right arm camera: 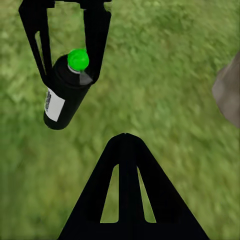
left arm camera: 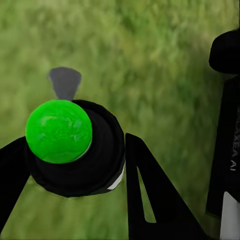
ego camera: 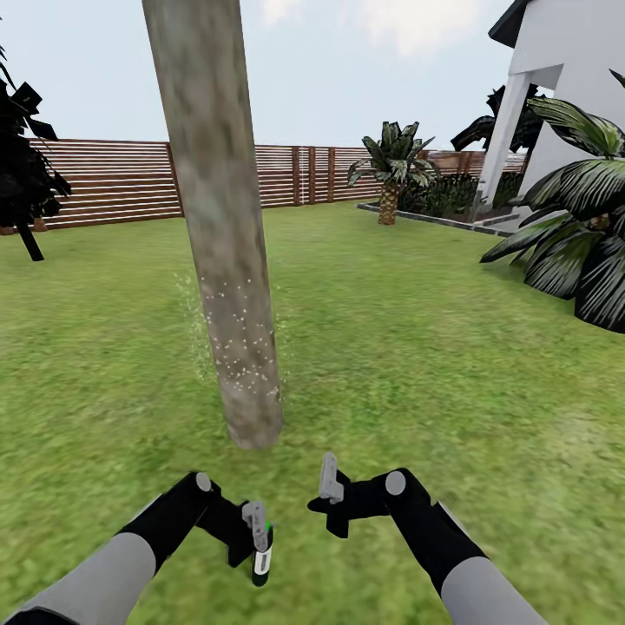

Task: In the garden, pick up the pesticide atomizer on the floor and spray pesticide onto both trees until each tree trunk is fully covered.

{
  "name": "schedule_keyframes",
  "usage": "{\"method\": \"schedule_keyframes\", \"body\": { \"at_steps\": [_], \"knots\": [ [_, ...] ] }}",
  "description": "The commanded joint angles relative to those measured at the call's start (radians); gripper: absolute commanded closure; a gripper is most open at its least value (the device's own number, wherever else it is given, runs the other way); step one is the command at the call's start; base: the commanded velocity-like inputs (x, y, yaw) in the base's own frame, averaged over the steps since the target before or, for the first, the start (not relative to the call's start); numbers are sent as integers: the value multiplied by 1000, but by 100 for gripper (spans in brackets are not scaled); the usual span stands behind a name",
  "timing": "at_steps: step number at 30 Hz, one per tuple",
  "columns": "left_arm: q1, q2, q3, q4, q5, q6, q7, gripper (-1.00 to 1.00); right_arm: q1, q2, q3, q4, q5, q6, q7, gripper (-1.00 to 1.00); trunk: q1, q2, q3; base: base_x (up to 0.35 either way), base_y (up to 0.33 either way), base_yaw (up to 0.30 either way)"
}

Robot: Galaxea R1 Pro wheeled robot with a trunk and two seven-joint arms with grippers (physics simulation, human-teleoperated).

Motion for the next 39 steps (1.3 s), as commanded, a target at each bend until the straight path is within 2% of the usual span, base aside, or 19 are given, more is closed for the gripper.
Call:
{"method": "schedule_keyframes", "body": {
  "at_steps": [1,7,19,31,35,39],
  "knots": [
    [0,-6,-2,0,0,0,0,100,0,0,0,0,0,0,0,100,0,0,0,0,0,0],
    [-10,-54,-4,-6,-1,-1,1,100,0,0,0,0,0,0,-1,100,0,0,0,0,0,0],
    [-25,-102,-3,-9,4,-1,9,100,0,0,0,0,0,0,0,100,0,0,0,0,0,0],
    [-37,-111,-1,-9,9,-1,30,100,0,0,1,0,0,0,0,100,0,0,0,0,0,0],
    [-36,-121,0,-7,10,-62,29,100,0,0,1,-1,0,0,0,100,0,0,0,0,0,0],
    [-36,-122,1,-6,10,-73,29,100,0,0,1,-1,0,0,0,100,0,0,0,0,0,0]
  ]
}}
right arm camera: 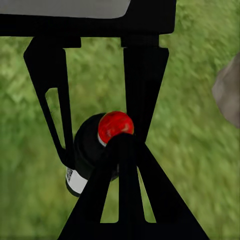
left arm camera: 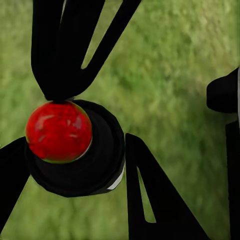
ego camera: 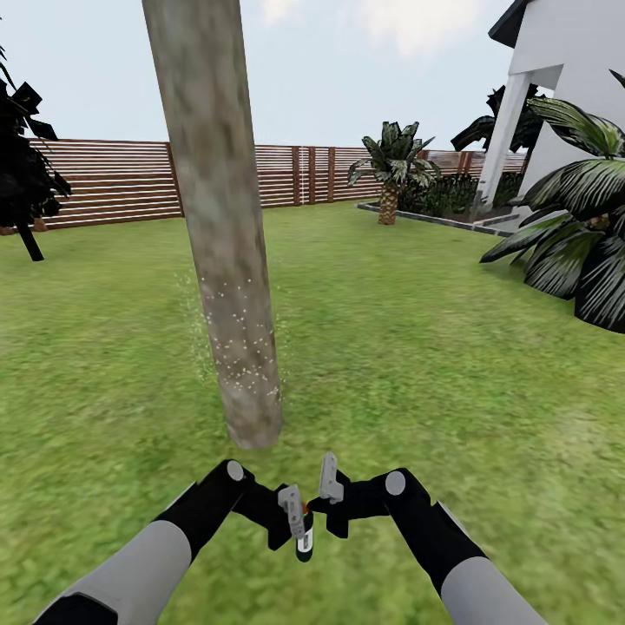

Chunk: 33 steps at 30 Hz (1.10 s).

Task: In the garden, pick up the pesticide atomizer on the floor and spray pesticide onto both trees until each tree trunk is fully covered.

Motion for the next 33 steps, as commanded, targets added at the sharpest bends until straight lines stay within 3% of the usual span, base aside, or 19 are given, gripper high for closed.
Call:
{"method": "schedule_keyframes", "body": {
  "at_steps": [1,7,10,12,14,20,22,23,24,26,27,28,30,31,32,33],
  "knots": [
    [0,0,0,0,0,-1,0,100,0,0,0,0,0,0,0,100,0,0,0,0,0,0],
    [-1,0,1,4,-4,0,0,100,0,0,0,0,0,0,0,100,0,0,0,0,0,0],
    [-10,19,1,13,-11,8,5,100,0,0,0,1,0,-1,0,100,0,0,0,0,0,0],
    [-33,67,1,17,-12,11,5,100,0,0,0,1,0,-1,0,100,0,0,0,0,0,0],
    [-42,133,0,18,-12,13,1,100,0,-1,0,1,1,-1,0,100,0,0,0,0,0,0],
    [-30,259,8,18,-6,10,9,100,1,-2,-2,11,2,-2,-7,100,0,0,0,0,0,0],
    [-26,285,44,19,7,7,22,100,1,-2,-19,44,0,-1,-47,100,0,0,0,0,0,0],
    [-14,290,76,22,11,4,50,100,1,-2,-48,74,-1,0,-102,100,0,0,0,0,0,0],
    [11,292,112,27,14,2,106,100,1,-2,-105,118,-2,0,-189,100,0,0,0,0,0,0],
    [62,293,220,50,36,-3,287,100,2,-1,-310,250,-5,-1,-436,100,0,0,0,0,0,0],
    [76,293,260,79,52,-5,336,100,2,0,-379,294,-5,-1,-526,-100,0,0,0,0,0,0],
    [84,292,299,116,75,-15,366,100,2,0,-428,327,-6,-1,-603,-100,0,0,0,0,0,0],
    [90,290,377,164,138,-56,428,100,2,0,-488,372,-27,-1,-702,-100,0,0,0,0,0,0],
    [92,290,417,186,171,-67,485,100,2,-1,-516,383,-61,-2,-742,-100,0,0,0,0,0,0],
    [96,285,454,230,202,-77,588,100,3,-2,-555,390,-119,-2,-796,-100,0,0,0,0,0,0],
    [97,281,468,269,216,-81,666,100,4,-3,-570,394,-153,-2,-832,-100,0,0,0,0,0,0]
  ]
}}
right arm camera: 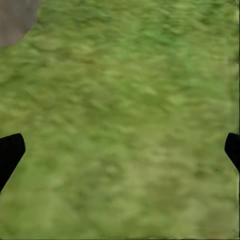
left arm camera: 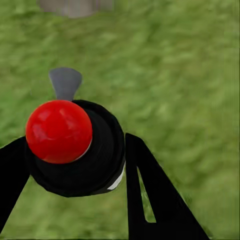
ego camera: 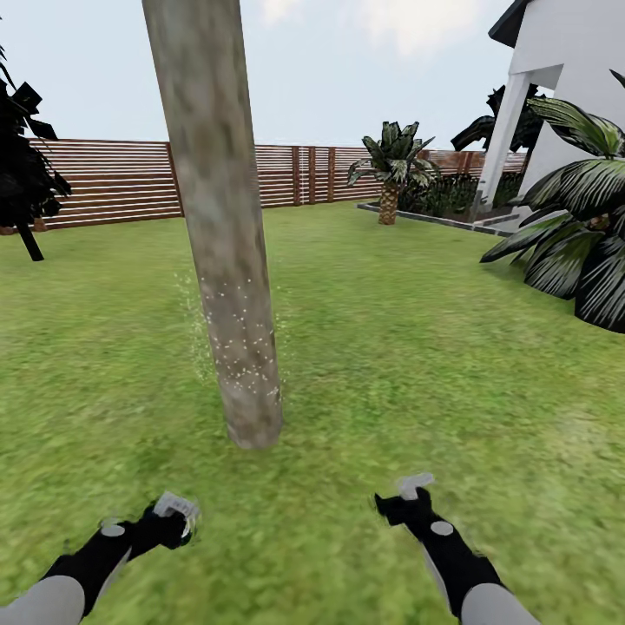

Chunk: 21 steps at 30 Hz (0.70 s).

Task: In the garden, pick up the pesticide atomizer on the floor and spray pesticide onto both trees until each tree trunk is fully covered.

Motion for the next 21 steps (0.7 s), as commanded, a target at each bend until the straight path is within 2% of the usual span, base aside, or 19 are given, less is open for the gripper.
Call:
{"method": "schedule_keyframes", "body": {
  "at_steps": [1,3,4,6,7,9,10,12,14,15,21],
  "knots": [
    [0,-15,10,38,13,-3,83,100,2,1,-9,7,-30,-1,-41,-100,0,0,0,0,0,0],
    [5,-55,17,74,24,-24,209,100,5,2,-16,34,-88,-3,-137,-100,0,0,0,0,0,0],
    [19,-67,18,85,35,-59,254,100,8,2,-18,68,-133,-6,-183,-100,0,0,0,0,0,0],
    [48,-95,19,97,85,-119,302,100,12,1,-18,182,-245,-57,-228,-100,0,0,0,0,0,0],
    [57,-102,19,104,108,-130,311,100,15,1,-19,238,-270,-109,-235,-100,0,0,0,0,0,0],
    [87,-107,19,119,151,-144,319,100,19,1,-18,294,-288,-198,-241,-100,0,0,0,0,0,0],
    [109,-108,19,120,170,-150,320,100,19,-1,-18,304,-291,-217,-242,-100,0,0,0,0,0,0],
    [154,-109,19,123,193,-154,314,100,20,2,-15,322,-292,-235,-242,-100,0,0,0,0,0,0],
    [176,-109,18,118,194,-156,314,100,21,1,-16,325,-292,-237,-242,-100,0,0,0,0,0,0],
    [181,-112,44,96,227,-155,320,100,26,-7,-17,323,-293,-237,-243,-100,0,0,0,0,0,-172],
    [193,-115,53,102,240,-157,320,100,29,-8,-17,325,-293,-237,-243,-100,0,0,0,0,0,-278]
  ]
}}
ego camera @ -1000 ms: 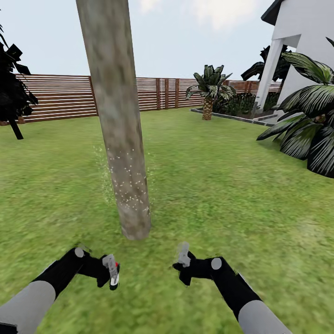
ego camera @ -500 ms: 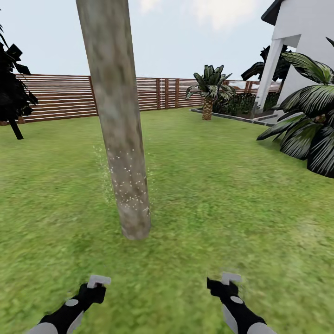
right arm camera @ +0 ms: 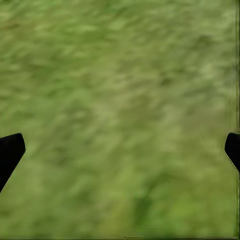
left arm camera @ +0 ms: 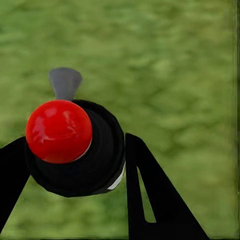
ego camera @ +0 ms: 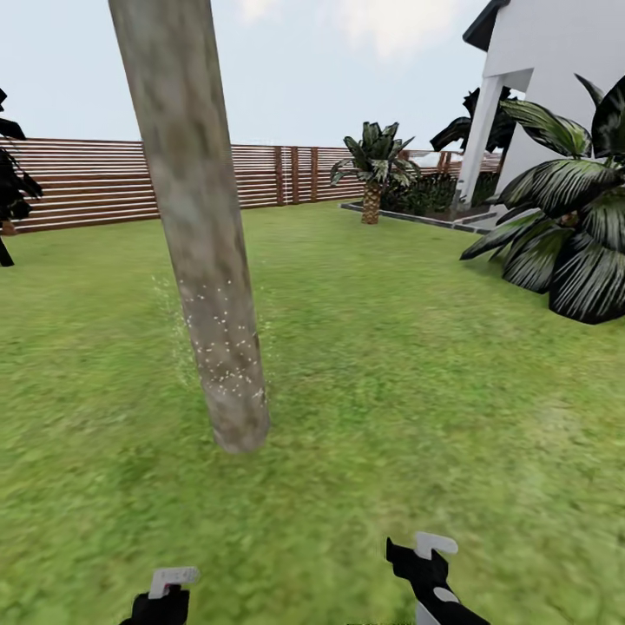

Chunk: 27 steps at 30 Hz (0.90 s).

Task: In the garden, pick up the pesticide atomizer on the floor and spray pesticide onto both trees until each tree trunk is fully covered.

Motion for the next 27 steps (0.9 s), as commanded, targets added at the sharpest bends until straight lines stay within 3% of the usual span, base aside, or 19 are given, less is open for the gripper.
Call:
{"method": "schedule_keyframes", "body": {
  "at_steps": [1,8,15,21,27],
  "knots": [
    [9,-1,0,-4,2,-1,0,100,0,0,0,0,0,0,1,-100,0,0,0,0,0,-299],
    [21,-3,-1,-6,3,-3,-1,100,0,0,0,0,0,1,1,-100,0,0,0,0,0,-300],
    [23,-3,-1,-4,2,-3,-1,100,0,2,1,1,0,1,1,-100,-27,49,22,0,0,-300],
    [23,-2,0,-3,3,-3,-1,100,0,3,1,1,0,1,2,-100,-50,91,41,0,0,-77],
    [23,-2,0,-1,3,-3,0,100,0,3,1,1,-1,1,3,-100,-50,91,41,-23,0,-267]
  ]
}}
